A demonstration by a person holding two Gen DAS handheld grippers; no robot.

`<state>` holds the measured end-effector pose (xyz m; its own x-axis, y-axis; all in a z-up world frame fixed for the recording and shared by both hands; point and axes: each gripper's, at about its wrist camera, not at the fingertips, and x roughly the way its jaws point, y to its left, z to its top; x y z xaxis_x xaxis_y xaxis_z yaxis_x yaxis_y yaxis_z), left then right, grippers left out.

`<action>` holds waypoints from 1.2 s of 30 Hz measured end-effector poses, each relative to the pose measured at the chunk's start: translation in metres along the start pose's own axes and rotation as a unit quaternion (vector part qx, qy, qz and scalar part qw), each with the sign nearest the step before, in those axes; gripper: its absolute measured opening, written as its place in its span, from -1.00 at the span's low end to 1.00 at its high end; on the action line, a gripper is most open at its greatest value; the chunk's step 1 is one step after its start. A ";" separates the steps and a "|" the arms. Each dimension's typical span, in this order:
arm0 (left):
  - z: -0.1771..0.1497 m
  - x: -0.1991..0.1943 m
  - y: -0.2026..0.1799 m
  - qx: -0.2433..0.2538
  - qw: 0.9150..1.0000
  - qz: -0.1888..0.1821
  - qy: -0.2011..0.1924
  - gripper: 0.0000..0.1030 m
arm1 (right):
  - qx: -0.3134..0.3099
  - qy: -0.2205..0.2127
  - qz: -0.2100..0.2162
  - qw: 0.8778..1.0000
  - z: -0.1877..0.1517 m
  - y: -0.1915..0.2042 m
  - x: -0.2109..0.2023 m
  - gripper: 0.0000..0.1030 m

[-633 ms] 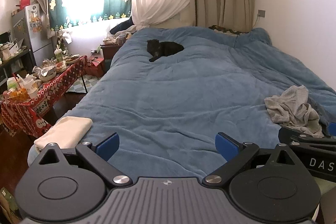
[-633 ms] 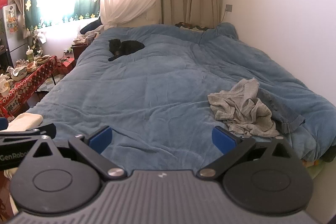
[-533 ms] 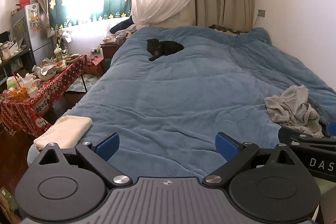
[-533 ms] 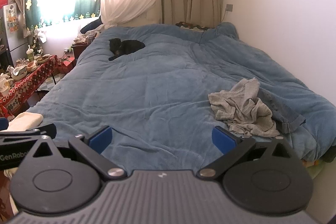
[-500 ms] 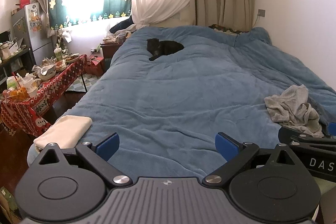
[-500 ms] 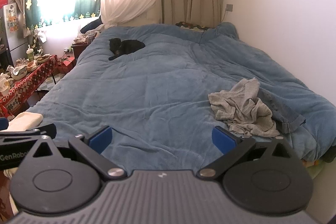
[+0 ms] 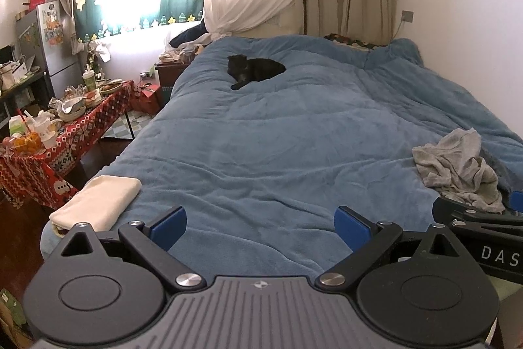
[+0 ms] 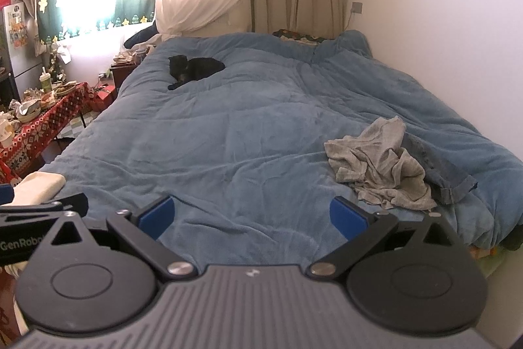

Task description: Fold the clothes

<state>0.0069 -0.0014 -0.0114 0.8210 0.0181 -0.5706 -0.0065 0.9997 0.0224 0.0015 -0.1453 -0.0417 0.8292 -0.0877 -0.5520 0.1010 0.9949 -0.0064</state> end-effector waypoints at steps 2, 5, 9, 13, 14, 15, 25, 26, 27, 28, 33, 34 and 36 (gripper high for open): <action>0.000 0.001 0.000 -0.001 1.000 -0.001 0.001 0.90 | 0.002 0.002 0.001 1.000 0.000 0.000 0.000 0.99; -0.001 0.004 0.001 -0.005 1.000 -0.005 0.005 0.90 | 0.002 0.003 0.000 1.000 0.001 0.000 0.001 0.99; -0.003 0.004 0.002 -0.005 1.000 -0.004 0.008 0.90 | -0.002 0.005 -0.004 1.000 -0.001 -0.001 0.006 0.99; -0.004 0.006 0.003 -0.006 1.000 -0.005 0.010 0.90 | 0.001 0.009 -0.003 1.000 -0.002 0.000 0.007 0.99; -0.005 0.007 0.003 -0.008 1.000 -0.007 0.011 0.90 | 0.001 0.010 -0.002 1.000 -0.002 0.000 0.007 0.99; -0.005 0.007 0.004 -0.008 1.000 -0.007 0.011 0.90 | 0.002 0.011 -0.002 1.000 -0.002 0.000 0.008 0.99; -0.006 0.010 0.002 -0.003 1.000 0.000 0.016 0.90 | -0.003 0.016 -0.010 1.000 -0.002 0.001 0.015 0.99; -0.006 0.010 0.002 -0.003 1.000 0.001 0.016 0.90 | -0.002 0.017 -0.010 1.000 -0.002 0.001 0.015 0.99; -0.007 0.009 0.001 -0.002 1.000 0.002 0.016 0.90 | -0.002 0.017 -0.011 1.000 -0.002 0.001 0.016 0.99; -0.007 0.009 0.001 -0.001 1.000 0.002 0.015 0.90 | -0.001 0.017 -0.012 1.000 -0.003 0.000 0.016 0.99; -0.005 0.012 -0.005 0.001 1.000 0.004 0.020 0.90 | -0.002 0.018 -0.016 1.000 -0.004 0.000 0.016 0.99; -0.005 0.012 -0.005 0.002 1.000 0.004 0.020 0.90 | -0.001 0.019 -0.017 1.000 -0.004 -0.001 0.016 0.99; -0.006 0.012 -0.006 0.002 1.000 0.004 0.021 0.90 | 0.000 0.020 -0.017 1.000 -0.003 -0.002 0.018 0.99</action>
<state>0.0134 -0.0072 -0.0231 0.7961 0.0270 -0.6046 -0.0106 0.9995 0.0308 0.0140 -0.1490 -0.0541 0.8023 -0.1202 -0.5848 0.1293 0.9913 -0.0264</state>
